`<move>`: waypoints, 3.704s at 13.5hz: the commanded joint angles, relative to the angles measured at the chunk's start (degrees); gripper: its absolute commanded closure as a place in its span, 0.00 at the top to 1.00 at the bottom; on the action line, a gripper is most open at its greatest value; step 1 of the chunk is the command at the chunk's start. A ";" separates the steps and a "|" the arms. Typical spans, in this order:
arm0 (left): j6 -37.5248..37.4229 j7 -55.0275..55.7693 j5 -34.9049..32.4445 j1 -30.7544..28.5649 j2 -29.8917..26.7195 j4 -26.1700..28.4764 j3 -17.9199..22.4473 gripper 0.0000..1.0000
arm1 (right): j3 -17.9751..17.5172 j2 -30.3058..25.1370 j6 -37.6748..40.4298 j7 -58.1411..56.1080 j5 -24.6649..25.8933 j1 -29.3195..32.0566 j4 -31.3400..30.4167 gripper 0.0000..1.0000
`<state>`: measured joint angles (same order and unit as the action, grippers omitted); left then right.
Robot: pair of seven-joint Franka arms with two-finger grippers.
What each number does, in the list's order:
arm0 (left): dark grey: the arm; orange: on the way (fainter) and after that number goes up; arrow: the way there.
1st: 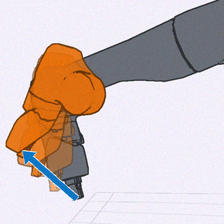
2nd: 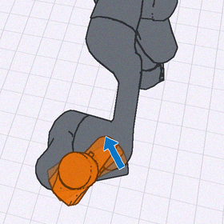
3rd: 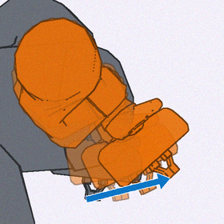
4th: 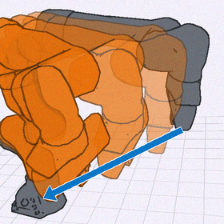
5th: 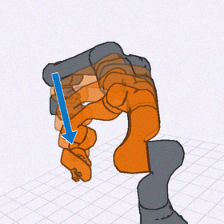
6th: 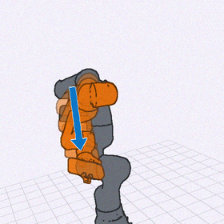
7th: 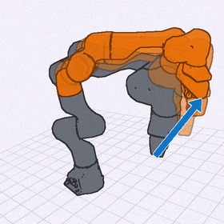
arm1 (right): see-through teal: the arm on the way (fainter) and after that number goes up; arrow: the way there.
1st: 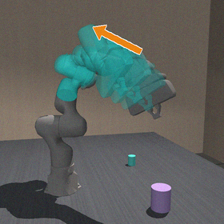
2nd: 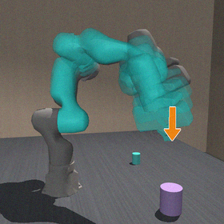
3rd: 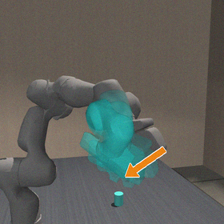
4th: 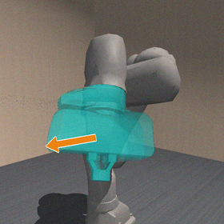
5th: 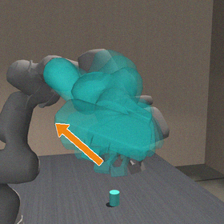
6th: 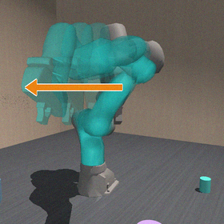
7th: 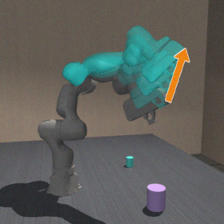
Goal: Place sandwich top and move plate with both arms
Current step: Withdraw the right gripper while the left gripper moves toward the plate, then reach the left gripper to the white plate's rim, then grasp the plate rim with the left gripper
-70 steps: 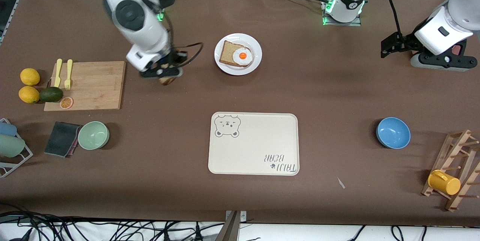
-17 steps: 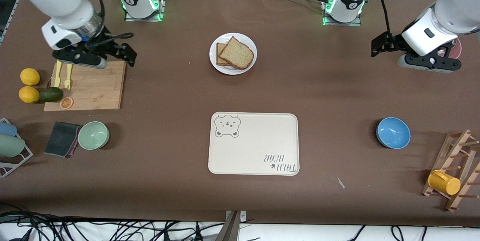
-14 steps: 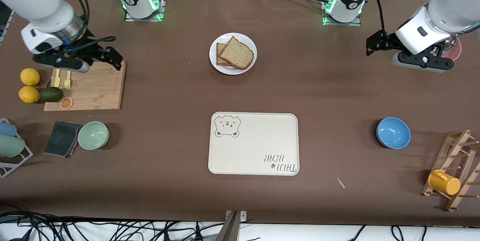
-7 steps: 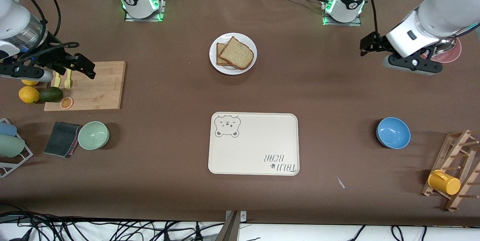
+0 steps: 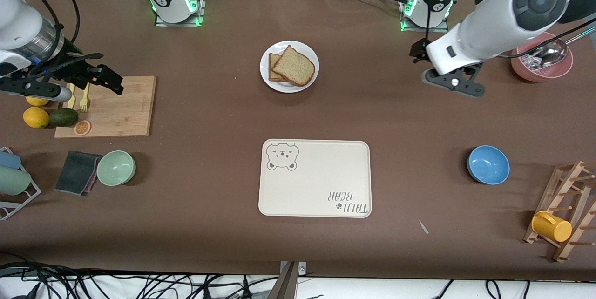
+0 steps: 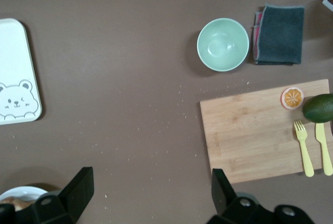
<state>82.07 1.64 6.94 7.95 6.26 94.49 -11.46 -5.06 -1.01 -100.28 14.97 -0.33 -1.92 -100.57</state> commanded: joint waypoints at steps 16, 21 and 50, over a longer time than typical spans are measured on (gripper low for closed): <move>24.25 -11.22 35.06 4.96 17.28 2.10 -5.06 1.00 | -0.04 1.53 4.21 2.52 -1.17 -2.38 5.91 1.00; 29.54 -11.30 45.16 9.89 21.94 2.28 -5.06 1.00 | 0.23 2.60 4.56 1.82 -1.08 -1.86 5.82 1.00; 27.34 -55.96 65.22 1.10 28.63 31.46 -8.75 0.78 | 1.80 3.74 4.39 1.11 0.42 -3.35 6.00 1.00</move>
<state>109.17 -53.26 69.84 9.24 35.21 126.06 -19.71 -4.51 2.01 -96.34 16.86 -0.19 -6.14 -96.07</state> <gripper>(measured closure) 0.216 0.000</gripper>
